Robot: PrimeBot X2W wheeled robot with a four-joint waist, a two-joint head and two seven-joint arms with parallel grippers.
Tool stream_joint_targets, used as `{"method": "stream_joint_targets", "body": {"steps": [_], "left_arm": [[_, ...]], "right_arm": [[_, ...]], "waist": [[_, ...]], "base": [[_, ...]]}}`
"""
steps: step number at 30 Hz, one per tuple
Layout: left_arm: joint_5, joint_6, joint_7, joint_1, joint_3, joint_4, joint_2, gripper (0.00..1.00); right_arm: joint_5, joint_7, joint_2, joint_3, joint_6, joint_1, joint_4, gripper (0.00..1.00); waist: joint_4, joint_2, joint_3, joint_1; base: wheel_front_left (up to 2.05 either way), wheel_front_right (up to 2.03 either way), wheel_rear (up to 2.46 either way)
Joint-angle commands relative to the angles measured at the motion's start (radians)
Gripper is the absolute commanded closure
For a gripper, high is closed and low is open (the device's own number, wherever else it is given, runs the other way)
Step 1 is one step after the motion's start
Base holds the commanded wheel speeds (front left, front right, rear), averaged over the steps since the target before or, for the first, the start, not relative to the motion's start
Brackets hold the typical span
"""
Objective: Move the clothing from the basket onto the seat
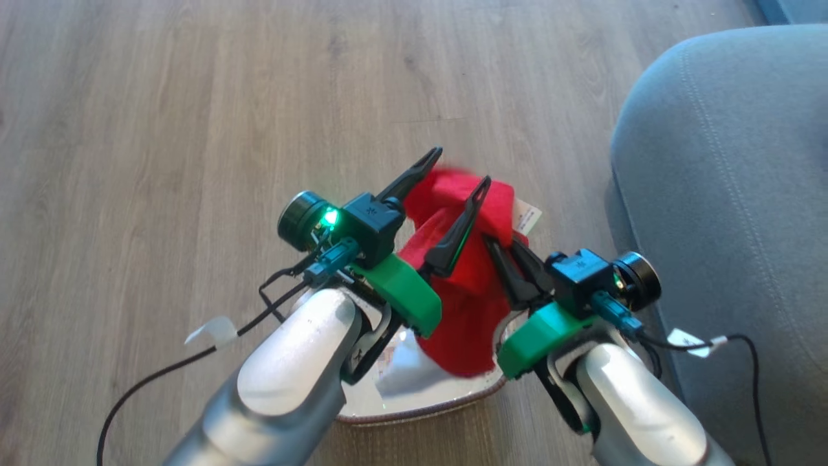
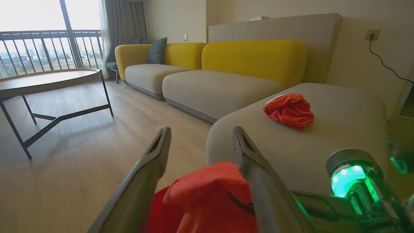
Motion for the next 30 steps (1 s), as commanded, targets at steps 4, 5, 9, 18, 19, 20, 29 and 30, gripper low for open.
{"method": "stream_joint_targets", "body": {"steps": [4, 5, 9, 18, 19, 20, 29, 30], "left_arm": [[0.023, -0.013, -0.005, -0.008, 0.053, -0.015, 0.005, 0.00], [0.026, -0.016, -0.005, -0.004, 0.056, -0.012, 0.005, 0.00], [0.043, -0.027, -0.005, 0.013, 0.066, -0.004, 0.005, 0.00], [0.081, -0.052, -0.005, 0.065, 0.091, -0.001, 0.005, 0.00], [0.084, -0.054, -0.005, 0.071, 0.095, -0.004, 0.005, 0.00], [0.084, -0.056, -0.005, 0.076, 0.099, -0.010, 0.005, 0.00], [0.096, -0.065, -0.005, 0.102, 0.100, -0.045, 0.005, 0.00], [0.098, -0.066, -0.005, 0.102, 0.097, -0.047, 0.005, 0.00]], "right_arm": [[-0.014, -0.005, 0.019, -0.048, 0.002, 0.027, -0.086, 1.00], [-0.016, -0.005, 0.018, -0.061, 0.002, 0.034, -0.098, 1.00], [-0.022, -0.005, 0.012, -0.108, 0.002, 0.061, -0.137, 1.00], [-0.025, -0.005, 0.005, -0.150, 0.002, 0.086, -0.192, 1.00], [-0.024, -0.005, 0.005, -0.152, 0.002, 0.088, -0.198, 1.00], [-0.022, -0.005, 0.005, -0.155, 0.002, 0.089, -0.204, 1.00], [-0.011, -0.005, 0.002, -0.173, 0.002, 0.101, -0.265, 1.00], [-0.009, -0.005, 0.002, -0.183, 0.002, 0.106, -0.275, 1.00]], "waist": [[-0.045, 0.0000, -0.012, 0.0000], [-0.055, 0.0000, -0.014, 0.0000], [-0.106, 0.0000, -0.022, 0.0000], [-0.252, 0.0000, -0.037, 0.0000], [-0.273, 0.0000, -0.037, 0.0000], [-0.295, 0.0000, -0.037, 0.0000], [-0.475, 0.0000, -0.032, 0.0000], [-0.487, 0.0000, -0.029, 0.0000]], "base": [[0.00, 0.00, 0.00], [0.00, 0.00, 0.00], [0.00, 0.00, 0.00], [0.00, 0.00, 0.00], [0.00, 0.00, 0.00], [0.00, 0.00, 0.00], [0.00, 0.00, 0.00], [0.00, 0.00, 0.00]]}}
